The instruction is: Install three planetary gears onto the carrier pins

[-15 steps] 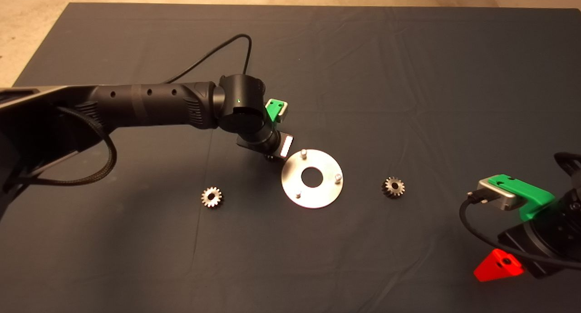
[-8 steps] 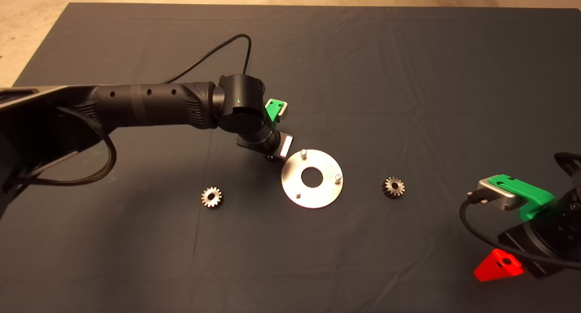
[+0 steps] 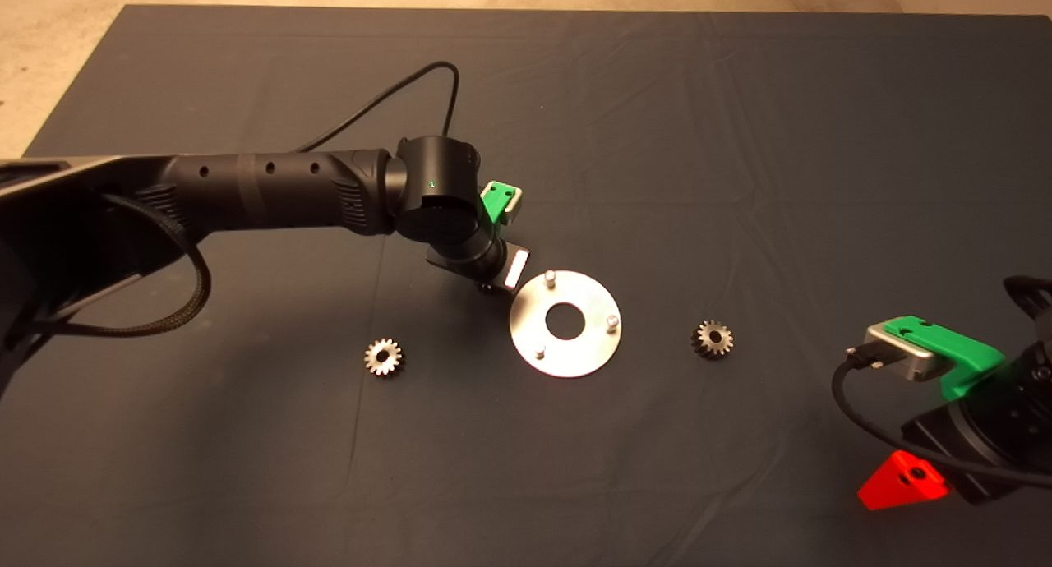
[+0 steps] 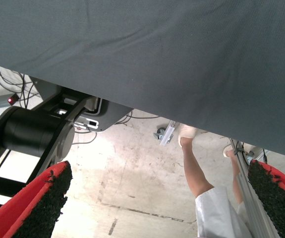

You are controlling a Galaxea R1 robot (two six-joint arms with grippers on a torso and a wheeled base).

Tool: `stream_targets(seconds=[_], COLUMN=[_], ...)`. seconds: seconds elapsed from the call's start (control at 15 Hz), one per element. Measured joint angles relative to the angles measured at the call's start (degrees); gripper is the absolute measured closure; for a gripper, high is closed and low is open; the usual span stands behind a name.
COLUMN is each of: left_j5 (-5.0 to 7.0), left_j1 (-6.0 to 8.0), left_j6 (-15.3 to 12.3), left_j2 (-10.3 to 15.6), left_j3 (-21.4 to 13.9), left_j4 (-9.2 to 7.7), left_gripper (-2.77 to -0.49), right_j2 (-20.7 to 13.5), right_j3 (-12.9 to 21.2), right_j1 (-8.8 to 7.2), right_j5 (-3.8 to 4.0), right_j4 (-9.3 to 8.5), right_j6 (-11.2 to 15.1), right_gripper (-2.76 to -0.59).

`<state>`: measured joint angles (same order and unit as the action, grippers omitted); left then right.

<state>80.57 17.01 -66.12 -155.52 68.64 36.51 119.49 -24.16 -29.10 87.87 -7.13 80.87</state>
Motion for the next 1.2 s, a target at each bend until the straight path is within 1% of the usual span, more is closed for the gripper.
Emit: stream_targets(seconds=[0.07,0.2,0.27,0.33,0.4,0.47,0.53,0.67,0.73,0.8,0.87,1.0,1.07,1.13,1.2], left_j5=[0.98,1.59,1.94,2.07,2.36,2.34,2.25,2.02,1.9,1.94,2.09,2.21,2.4,2.73,2.83], left_j1=[0.0,0.28,1.01,2.06,3.41,4.68,5.6,6.67,6.74,6.72,6.69,6.91,7.15,7.19,7.17], left_j6=[0.0,0.0,0.0,0.0,0.0,-0.1,-0.1,-0.1,-0.2,-0.6,-1.3,-3.6,-3.9,-4.2,-4.6], left_j2=[0.0,0.0,0.0,-0.1,-0.4,-0.9,-1.3,-1.8,-1.8,-1.8,-1.7,-2.1,-2.8,-4.4,-6.7], left_j3=[-0.3,-0.4,-0.4,-0.4,-0.4,-0.4,-0.4,-0.4,-0.4,-0.4,-0.4,-0.4,-0.4,-0.1,0.6], left_j4=[0.0,-0.13,-0.29,-0.24,-0.27,-0.29,-0.73,-2.35,-3.29,-4.69,-5.47,-6.24,-6.78,-6.8,-7.22], left_gripper=[-0.93,-0.93,-0.93,-0.93,-0.93,-0.93,-0.93,-0.93,-0.92,-0.92,-0.92,-0.92,-0.91,-0.91,-0.91], right_j2=[0.0,0.0,-0.2,-0.3,-0.3,-0.3,-0.3,-0.6,-0.6,-0.6,-0.6,-0.6,-0.6,-0.6,-0.6], right_j3=[0.0,0.0,0.0,0.0,0.0,0.0,0.0,0.0,0.0,0.0,0.0,0.0,0.0,0.0,0.0], right_j1=[0.0,0.0,0.0,0.0,0.0,0.0,0.0,0.0,0.0,0.0,0.0,0.0,0.0,0.0,0.0], right_j5=[-0.02,-0.02,0.02,-0.05,0.0,-0.05,-0.02,0.02,0.0,0.0,0.02,0.0,-0.02,0.01,-0.02], right_j4=[-0.02,-0.02,0.0,-0.02,-0.02,-0.01,-0.02,-0.02,-0.02,-0.02,-0.02,-0.02,-0.02,-0.02,-0.02], right_j6=[0.0,0.0,0.0,0.0,0.0,0.0,0.0,0.0,0.0,0.0,0.0,0.0,0.0,0.0,0.0], right_gripper=[-2.65,-2.65,-2.65,-2.65,-2.64,-2.65,-2.65,-2.64,-2.65,-2.65,-2.65,-2.65,-2.64,-2.65,-2.65])
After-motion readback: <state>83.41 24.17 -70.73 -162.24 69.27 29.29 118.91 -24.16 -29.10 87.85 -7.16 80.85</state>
